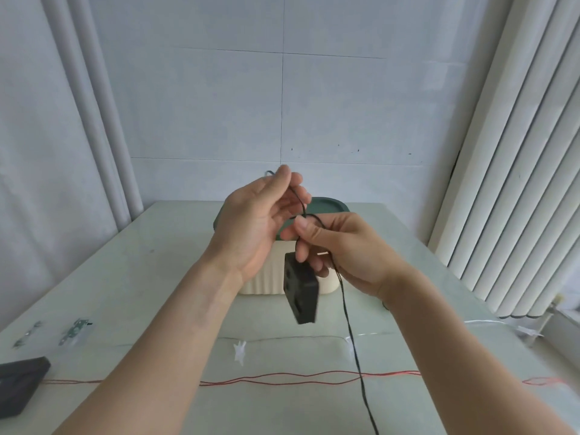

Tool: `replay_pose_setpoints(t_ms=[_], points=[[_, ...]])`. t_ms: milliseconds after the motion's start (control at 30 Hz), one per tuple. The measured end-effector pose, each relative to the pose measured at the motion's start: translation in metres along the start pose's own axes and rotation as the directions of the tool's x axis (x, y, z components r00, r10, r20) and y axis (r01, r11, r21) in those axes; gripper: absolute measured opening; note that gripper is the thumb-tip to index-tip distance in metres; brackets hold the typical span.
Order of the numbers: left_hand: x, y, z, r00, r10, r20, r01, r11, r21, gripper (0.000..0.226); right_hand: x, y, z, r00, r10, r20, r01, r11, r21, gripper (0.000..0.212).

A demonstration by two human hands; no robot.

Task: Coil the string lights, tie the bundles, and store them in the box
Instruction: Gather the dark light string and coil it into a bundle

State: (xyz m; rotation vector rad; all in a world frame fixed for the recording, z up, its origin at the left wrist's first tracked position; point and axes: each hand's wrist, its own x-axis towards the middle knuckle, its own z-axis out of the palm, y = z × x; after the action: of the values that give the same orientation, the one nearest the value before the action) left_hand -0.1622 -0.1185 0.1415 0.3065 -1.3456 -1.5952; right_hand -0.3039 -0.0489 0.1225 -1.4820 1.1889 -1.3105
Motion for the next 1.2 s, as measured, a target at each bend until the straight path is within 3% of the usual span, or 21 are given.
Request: replay_pose_setpoints(t_ms=[100, 200, 233, 300, 367, 400, 500, 567, 667, 733, 867, 1067, 1133, 1200], points=[[0.002, -0.002, 0.000, 0.964, 0.095, -0.249, -0.111, 0.993, -0.049, 0.021, 0.000, -0.005, -0.006, 0.995, 0.007, -0.096, -0.002, 0.999, 0.052, 0.026], [0.003, -0.006, -0.008, 0.921, 0.055, -0.385, -0.041, 0.998, 0.044, 0.034, 0.000, -0.008, -0.008, 0.994, -0.011, -0.110, 0.014, 0.999, 0.030, 0.026], [0.004, -0.009, -0.011, 0.936, 0.038, -0.349, 0.020, 0.987, 0.162, 0.036, -0.001, -0.009, -0.007, 0.995, -0.013, -0.101, 0.015, 1.000, 0.020, 0.026], [0.006, -0.013, -0.012, 0.992, -0.047, -0.120, 0.088, 0.930, 0.357, 0.043, -0.002, -0.010, -0.003, 0.997, -0.017, -0.078, 0.020, 0.999, 0.029, 0.026], [0.004, -0.020, -0.007, 0.969, -0.168, 0.183, 0.082, 0.912, 0.402, 0.047, -0.003, -0.012, -0.001, 0.996, -0.031, -0.079, 0.032, 0.999, 0.015, 0.027], [0.001, -0.022, -0.003, 0.940, -0.206, 0.272, 0.082, 0.910, 0.407, 0.047, -0.004, -0.013, -0.001, 0.995, -0.030, -0.092, 0.028, 0.999, -0.018, 0.028], [-0.005, -0.022, 0.000, 0.923, -0.199, 0.329, 0.034, 0.895, 0.445, 0.040, -0.006, -0.016, -0.007, 0.989, -0.001, -0.146, -0.014, 0.994, -0.104, 0.025], [-0.008, -0.018, -0.004, 0.872, -0.247, 0.422, 0.015, 0.876, 0.481, 0.042, -0.008, -0.020, -0.011, 0.983, 0.003, -0.183, -0.032, 0.987, -0.155, 0.025], [-0.012, -0.013, -0.008, 0.806, -0.369, 0.463, 0.015, 0.794, 0.607, 0.040, -0.011, -0.027, -0.019, 0.954, -0.012, -0.300, -0.012, 0.997, -0.080, 0.028], [-0.013, -0.013, -0.007, 0.804, -0.383, 0.455, 0.079, 0.827, 0.557, 0.040, -0.011, -0.029, -0.025, 0.930, 0.001, -0.369, 0.007, 1.000, 0.021, 0.020], [-0.010, -0.011, -0.004, 0.826, -0.348, 0.444, 0.256, 0.933, 0.255, 0.038, -0.007, -0.022, -0.025, 0.918, 0.025, -0.396, -0.017, 1.000, 0.024, 0.016], [-0.004, -0.006, -0.013, 0.852, -0.362, 0.377, 0.372, 0.927, 0.051, 0.030, -0.001, -0.014, -0.025, 0.846, 0.036, -0.532, 0.006, 0.997, 0.077, 0.019], [-0.004, -0.003, -0.015, 0.861, -0.345, 0.374, 0.378, 0.926, -0.014, 0.029, 0.000, -0.011, -0.028, 0.831, 0.064, -0.552, -0.042, 0.998, 0.052, 0.015], [-0.003, 0.000, -0.016, 0.880, -0.312, 0.359, 0.371, 0.923, -0.107, 0.030, -0.003, -0.011, -0.028, 0.866, 0.121, -0.485, -0.161, 0.986, -0.042, 0.022]])
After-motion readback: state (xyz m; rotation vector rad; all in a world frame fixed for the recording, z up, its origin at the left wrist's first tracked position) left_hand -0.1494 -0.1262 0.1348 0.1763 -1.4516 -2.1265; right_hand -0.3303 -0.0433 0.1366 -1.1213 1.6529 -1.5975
